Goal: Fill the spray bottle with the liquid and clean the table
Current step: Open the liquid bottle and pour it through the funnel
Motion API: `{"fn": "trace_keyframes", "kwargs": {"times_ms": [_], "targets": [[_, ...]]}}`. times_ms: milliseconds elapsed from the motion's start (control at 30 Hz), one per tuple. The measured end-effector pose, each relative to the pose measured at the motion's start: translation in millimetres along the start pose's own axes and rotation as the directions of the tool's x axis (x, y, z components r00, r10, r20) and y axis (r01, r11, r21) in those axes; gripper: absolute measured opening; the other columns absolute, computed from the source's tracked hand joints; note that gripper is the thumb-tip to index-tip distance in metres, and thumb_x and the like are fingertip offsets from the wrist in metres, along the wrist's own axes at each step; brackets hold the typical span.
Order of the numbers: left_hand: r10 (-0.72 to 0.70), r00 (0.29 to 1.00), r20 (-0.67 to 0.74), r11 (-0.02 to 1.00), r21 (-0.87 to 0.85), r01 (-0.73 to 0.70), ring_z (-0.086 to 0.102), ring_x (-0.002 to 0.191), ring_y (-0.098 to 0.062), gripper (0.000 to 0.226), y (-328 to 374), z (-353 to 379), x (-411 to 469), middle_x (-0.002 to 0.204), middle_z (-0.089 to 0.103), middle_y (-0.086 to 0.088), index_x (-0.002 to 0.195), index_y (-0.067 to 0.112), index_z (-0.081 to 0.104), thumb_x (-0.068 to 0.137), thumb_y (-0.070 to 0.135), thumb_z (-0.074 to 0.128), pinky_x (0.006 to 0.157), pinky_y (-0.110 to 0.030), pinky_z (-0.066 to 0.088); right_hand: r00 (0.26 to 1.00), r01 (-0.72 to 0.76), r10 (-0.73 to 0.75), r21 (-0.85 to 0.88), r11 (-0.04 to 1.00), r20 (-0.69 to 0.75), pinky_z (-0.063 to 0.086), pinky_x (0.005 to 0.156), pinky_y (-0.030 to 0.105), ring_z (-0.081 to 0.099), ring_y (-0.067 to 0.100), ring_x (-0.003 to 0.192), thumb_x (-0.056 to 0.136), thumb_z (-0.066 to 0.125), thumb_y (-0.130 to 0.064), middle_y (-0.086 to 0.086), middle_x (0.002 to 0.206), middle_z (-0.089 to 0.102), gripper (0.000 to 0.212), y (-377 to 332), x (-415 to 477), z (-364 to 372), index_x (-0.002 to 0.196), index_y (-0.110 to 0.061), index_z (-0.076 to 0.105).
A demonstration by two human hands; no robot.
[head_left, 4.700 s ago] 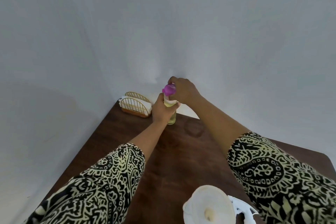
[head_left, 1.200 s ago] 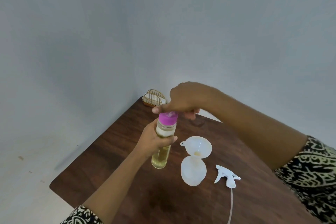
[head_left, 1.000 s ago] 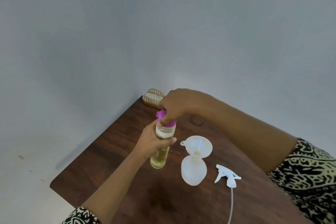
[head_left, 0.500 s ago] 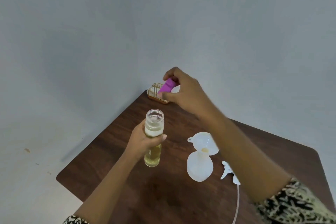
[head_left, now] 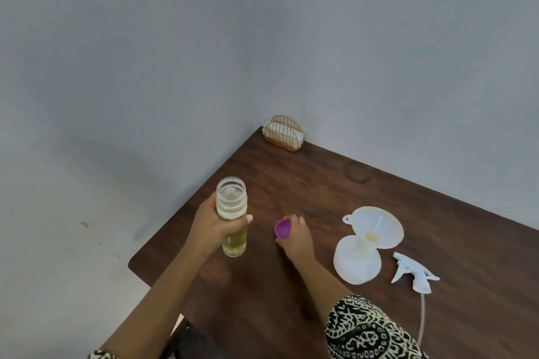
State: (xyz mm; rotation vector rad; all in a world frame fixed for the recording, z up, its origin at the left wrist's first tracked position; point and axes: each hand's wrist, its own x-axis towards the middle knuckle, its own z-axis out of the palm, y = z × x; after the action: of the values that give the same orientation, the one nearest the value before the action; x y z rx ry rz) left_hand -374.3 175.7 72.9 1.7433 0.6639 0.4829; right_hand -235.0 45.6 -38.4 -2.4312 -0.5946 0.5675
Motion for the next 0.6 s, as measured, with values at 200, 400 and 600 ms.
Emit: {"fn": "trace_keyframes", "kwargs": {"times_ms": [200, 400, 600], "targets": [[-0.030, 0.999, 0.016, 1.000, 0.006, 0.030, 0.069, 0.095, -0.017, 0.065, -6.6, 2.3, -2.5, 0.099, 0.074, -0.001, 0.104, 0.015, 0.067, 0.047, 0.042, 0.083, 0.084, -0.033, 0.056, 1.000, -0.011, 0.011, 0.039, 0.999, 0.021, 0.031, 0.113, 0.036, 0.029, 0.023, 0.141, 0.077, 0.078, -0.026, 0.004, 0.153, 0.031, 0.090, -15.1, -5.8, -2.3, 0.150, -0.022, 0.025], [-0.022, 1.000, 0.013, 1.000, -0.013, 0.022, 0.069, 0.092, -0.012, 0.060, 14.0, 3.6, 0.9, 0.097, 0.074, 0.001, 0.103, 0.018, 0.068, 0.051, 0.042, 0.084, 0.078, -0.026, 0.055, 0.976, 0.189, -0.219, 0.495, 0.848, 0.001, 0.039, 0.098, 0.014, 0.052, 0.008, 0.120, 0.084, 0.052, 0.007, -0.007, 0.128, 0.055, 0.050, -73.3, -61.7, -63.7, 0.123, -0.025, 0.050], [0.054, 0.998, 0.025, 0.997, -0.065, -0.053, 0.069, 0.092, -0.008, 0.066, 57.3, 7.3, -4.5, 0.099, 0.073, 0.008, 0.107, 0.023, 0.068, 0.049, 0.042, 0.093, 0.079, -0.024, 0.055, 0.908, 0.298, -0.383, 0.380, 0.876, 0.171, 0.030, 0.100, 0.011, 0.036, -0.003, 0.126, 0.079, 0.074, -0.021, -0.022, 0.142, 0.035, 0.088, -92.5, -108.1, -110.9, 0.144, -0.038, 0.018]]}}
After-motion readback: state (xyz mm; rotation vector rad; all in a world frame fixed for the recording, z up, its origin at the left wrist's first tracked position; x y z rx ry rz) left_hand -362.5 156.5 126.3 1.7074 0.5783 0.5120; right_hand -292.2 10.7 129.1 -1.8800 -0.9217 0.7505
